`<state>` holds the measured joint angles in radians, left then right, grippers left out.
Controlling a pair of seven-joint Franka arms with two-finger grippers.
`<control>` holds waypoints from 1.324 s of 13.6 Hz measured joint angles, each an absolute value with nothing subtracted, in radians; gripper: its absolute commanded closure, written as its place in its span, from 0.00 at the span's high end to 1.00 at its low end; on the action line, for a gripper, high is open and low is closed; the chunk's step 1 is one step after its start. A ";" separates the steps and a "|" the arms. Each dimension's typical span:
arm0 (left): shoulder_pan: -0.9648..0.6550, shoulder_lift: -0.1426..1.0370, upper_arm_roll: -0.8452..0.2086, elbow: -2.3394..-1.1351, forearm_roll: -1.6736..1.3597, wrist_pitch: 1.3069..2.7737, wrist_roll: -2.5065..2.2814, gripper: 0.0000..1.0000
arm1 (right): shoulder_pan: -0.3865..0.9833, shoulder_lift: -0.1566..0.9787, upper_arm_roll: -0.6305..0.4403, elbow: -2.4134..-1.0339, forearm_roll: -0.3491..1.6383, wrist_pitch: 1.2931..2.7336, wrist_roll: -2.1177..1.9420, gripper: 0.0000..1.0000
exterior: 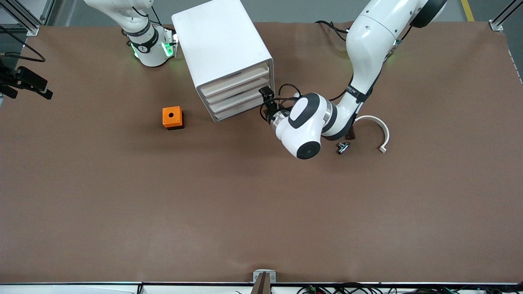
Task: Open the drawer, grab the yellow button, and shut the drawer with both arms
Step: 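Grasp the drawer front with the left gripper and pull it open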
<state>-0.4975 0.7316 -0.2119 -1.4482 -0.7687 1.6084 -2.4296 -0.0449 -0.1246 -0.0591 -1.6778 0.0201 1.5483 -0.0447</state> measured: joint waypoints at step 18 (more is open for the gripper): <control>-0.576 0.760 -0.209 -1.447 -0.993 1.547 -2.500 0.01 | -0.040 -0.066 -0.058 -1.660 0.020 1.543 -0.047 1.00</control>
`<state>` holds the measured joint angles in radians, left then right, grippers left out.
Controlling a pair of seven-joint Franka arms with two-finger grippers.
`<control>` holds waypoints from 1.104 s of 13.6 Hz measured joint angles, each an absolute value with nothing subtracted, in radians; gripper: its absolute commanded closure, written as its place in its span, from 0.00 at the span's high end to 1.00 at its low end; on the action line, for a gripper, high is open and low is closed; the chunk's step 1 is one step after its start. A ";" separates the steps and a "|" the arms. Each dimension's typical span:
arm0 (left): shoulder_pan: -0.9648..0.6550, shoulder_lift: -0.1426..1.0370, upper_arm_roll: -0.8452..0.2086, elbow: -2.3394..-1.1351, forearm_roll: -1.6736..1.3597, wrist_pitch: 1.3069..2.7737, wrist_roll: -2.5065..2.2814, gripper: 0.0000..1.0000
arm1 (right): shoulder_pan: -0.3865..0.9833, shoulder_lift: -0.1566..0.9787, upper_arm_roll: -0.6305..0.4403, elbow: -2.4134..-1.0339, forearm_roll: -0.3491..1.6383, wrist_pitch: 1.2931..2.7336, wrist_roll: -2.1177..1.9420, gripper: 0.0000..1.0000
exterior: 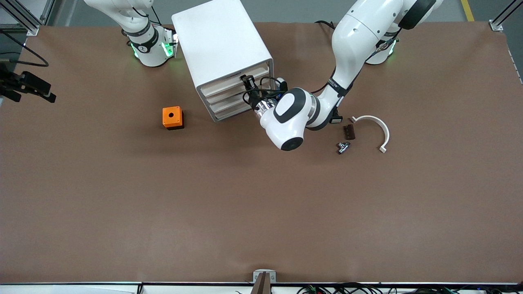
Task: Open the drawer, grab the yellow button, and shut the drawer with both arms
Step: 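Grasp the drawer front with the left gripper and pull it open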
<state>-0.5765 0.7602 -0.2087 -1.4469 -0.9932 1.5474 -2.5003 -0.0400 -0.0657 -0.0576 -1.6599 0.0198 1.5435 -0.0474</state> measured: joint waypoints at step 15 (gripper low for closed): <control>-0.463 0.760 0.009 -1.345 -1.000 1.539 -2.400 0.93 | 0.148 0.154 -0.049 -1.588 0.026 1.567 0.542 1.00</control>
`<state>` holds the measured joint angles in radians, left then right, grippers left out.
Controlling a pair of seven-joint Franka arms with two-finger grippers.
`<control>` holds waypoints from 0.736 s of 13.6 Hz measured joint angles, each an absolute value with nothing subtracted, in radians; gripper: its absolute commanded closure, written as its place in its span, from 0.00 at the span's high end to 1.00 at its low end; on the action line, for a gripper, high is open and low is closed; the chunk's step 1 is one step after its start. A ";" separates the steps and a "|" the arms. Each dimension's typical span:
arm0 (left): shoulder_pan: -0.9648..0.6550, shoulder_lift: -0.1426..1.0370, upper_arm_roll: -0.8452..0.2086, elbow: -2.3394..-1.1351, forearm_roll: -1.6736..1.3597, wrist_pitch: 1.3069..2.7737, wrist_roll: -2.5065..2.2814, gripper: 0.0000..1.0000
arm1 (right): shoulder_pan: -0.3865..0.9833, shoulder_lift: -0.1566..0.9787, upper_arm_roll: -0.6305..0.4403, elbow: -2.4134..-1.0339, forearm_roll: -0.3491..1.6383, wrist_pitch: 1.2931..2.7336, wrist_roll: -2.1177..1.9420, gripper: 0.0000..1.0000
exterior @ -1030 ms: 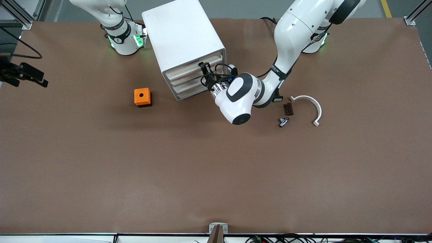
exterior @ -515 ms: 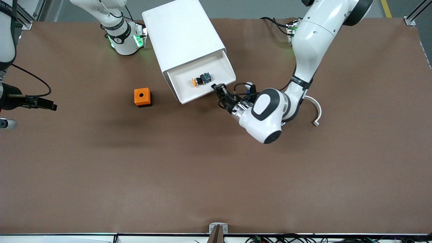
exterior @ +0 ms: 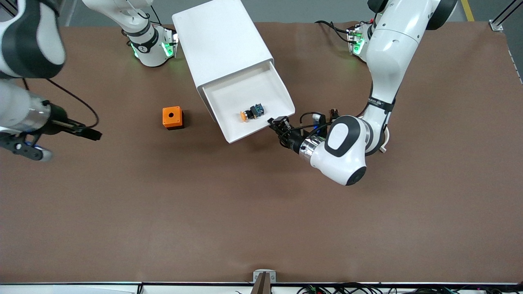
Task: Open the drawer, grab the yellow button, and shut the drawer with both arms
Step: 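Grasp the drawer front with the left gripper and pull it open, then reach the right gripper into the drawer while the left gripper withdraws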
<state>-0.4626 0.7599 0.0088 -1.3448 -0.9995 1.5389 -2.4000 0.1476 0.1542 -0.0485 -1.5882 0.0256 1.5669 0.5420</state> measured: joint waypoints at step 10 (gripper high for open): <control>-0.380 0.760 0.023 -1.324 -0.967 1.540 -2.345 0.99 | 0.483 0.132 -0.045 -1.587 0.135 1.580 1.190 1.00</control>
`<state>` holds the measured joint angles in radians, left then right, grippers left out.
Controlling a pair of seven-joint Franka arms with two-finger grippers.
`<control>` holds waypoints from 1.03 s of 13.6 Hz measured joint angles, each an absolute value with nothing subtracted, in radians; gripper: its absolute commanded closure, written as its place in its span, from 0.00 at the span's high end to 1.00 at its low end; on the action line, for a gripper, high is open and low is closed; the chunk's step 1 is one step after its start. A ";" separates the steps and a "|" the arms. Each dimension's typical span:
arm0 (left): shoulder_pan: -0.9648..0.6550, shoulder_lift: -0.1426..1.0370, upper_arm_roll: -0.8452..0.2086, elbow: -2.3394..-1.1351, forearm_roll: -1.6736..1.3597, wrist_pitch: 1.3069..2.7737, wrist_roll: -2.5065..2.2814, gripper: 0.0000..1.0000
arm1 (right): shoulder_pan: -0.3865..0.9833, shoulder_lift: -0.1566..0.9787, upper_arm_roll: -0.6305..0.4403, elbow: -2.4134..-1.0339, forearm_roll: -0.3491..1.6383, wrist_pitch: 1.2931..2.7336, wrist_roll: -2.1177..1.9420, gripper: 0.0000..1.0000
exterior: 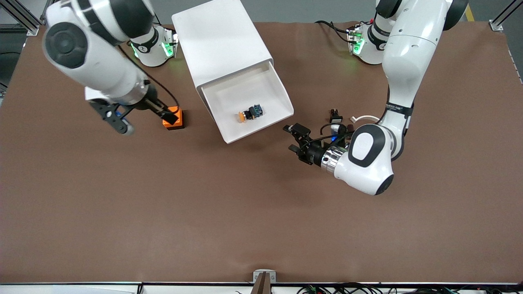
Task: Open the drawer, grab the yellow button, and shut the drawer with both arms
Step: 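Reach the right gripper into the drawer while the left gripper withdraws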
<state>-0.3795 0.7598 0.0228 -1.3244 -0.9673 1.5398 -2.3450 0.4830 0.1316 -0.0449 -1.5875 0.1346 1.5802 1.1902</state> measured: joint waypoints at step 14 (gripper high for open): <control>-0.310 0.735 0.025 -1.284 -0.762 1.496 -2.210 0.99 | 0.865 0.191 -0.047 -1.621 0.071 1.824 1.755 1.00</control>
<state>-0.3102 0.7349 0.0250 -1.2844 -0.7623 1.4959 -2.2100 0.8650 0.1913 -0.0468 -1.6213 0.0711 1.8241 1.7547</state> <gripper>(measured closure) 0.009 0.000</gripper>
